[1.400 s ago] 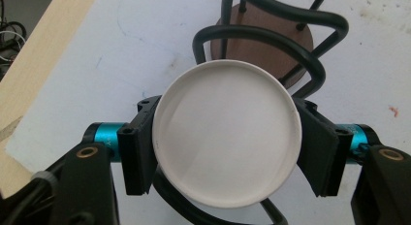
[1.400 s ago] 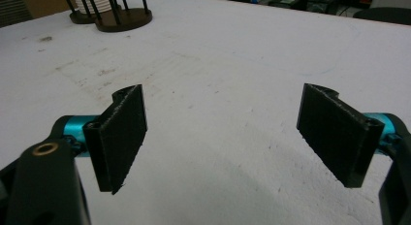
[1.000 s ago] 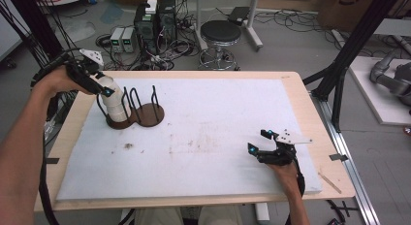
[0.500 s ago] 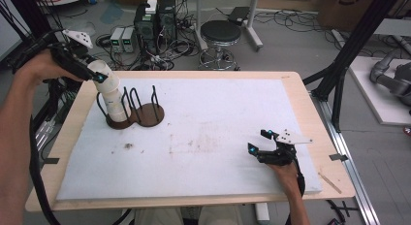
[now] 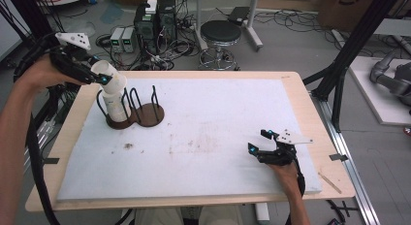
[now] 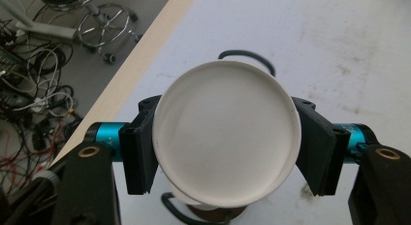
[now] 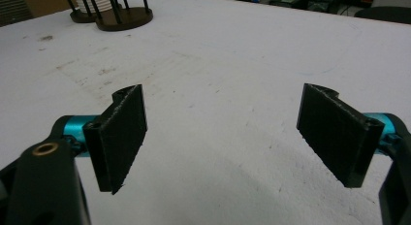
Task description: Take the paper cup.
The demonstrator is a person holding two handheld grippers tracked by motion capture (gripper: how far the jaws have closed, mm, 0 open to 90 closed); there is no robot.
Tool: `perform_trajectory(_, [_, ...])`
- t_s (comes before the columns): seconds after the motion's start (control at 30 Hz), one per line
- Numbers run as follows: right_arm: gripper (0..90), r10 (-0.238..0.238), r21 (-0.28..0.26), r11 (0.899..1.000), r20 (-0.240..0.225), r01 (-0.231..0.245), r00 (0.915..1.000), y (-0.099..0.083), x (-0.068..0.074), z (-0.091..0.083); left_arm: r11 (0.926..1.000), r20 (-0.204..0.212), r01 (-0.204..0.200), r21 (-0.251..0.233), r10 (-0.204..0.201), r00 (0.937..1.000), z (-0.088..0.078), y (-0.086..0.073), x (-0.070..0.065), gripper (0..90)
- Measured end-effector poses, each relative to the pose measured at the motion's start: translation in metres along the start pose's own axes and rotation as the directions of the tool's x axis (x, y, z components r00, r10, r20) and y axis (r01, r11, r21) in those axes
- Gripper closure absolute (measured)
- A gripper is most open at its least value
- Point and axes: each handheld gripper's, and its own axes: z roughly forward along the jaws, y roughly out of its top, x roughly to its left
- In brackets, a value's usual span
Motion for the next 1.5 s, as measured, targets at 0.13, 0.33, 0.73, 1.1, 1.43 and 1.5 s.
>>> perform_trajectory(0.13, [18.7, -0.002, -0.004, 1.000, 0.002, 0.002, 1.0000, 0.000, 0.000, 0.000, 0.9974, 0.015, 0.022, -0.069, -0.021, 0.9997, -0.002, 0.000, -0.016, 34.2])
perform_trajectory(0.33, [18.7, 0.002, -0.005, 1.000, 0.004, -0.002, 1.0000, 0.000, 0.000, -0.001, 0.9863, 0.042, 0.030, -0.162, -0.023, 0.9989, 0.006, -0.003, -0.041, 34.4])
perform_trajectory(0.73, [18.7, 0.015, -0.008, 1.000, 0.000, -0.015, 0.9999, 0.000, -0.002, 0.000, 0.9405, 0.119, 0.072, -0.332, -0.034, 0.9924, 0.038, -0.008, -0.093, 34.6])
perform_trajectory(1.1, [18.7, 0.020, -0.008, 1.000, -0.005, -0.020, 0.9998, 0.000, -0.002, -0.001, 0.8846, 0.161, 0.115, -0.452, -0.046, 0.9859, 0.067, -0.023, -0.125, 34.7])
perform_trajectory(1.43, [18.7, 0.017, -0.009, 1.000, -0.006, -0.017, 0.9998, 0.000, -0.002, -0.001, 0.8679, 0.218, 0.127, -0.480, -0.022, 0.9758, 0.096, -0.039, -0.151, 34.8])
perform_trajectory(1.5, [18.7, 0.015, -0.009, 1.000, -0.007, -0.015, 0.9999, 0.000, -0.002, -0.001, 0.8600, 0.230, 0.133, -0.493, -0.019, 0.9730, 0.102, -0.043, -0.156, 34.8])
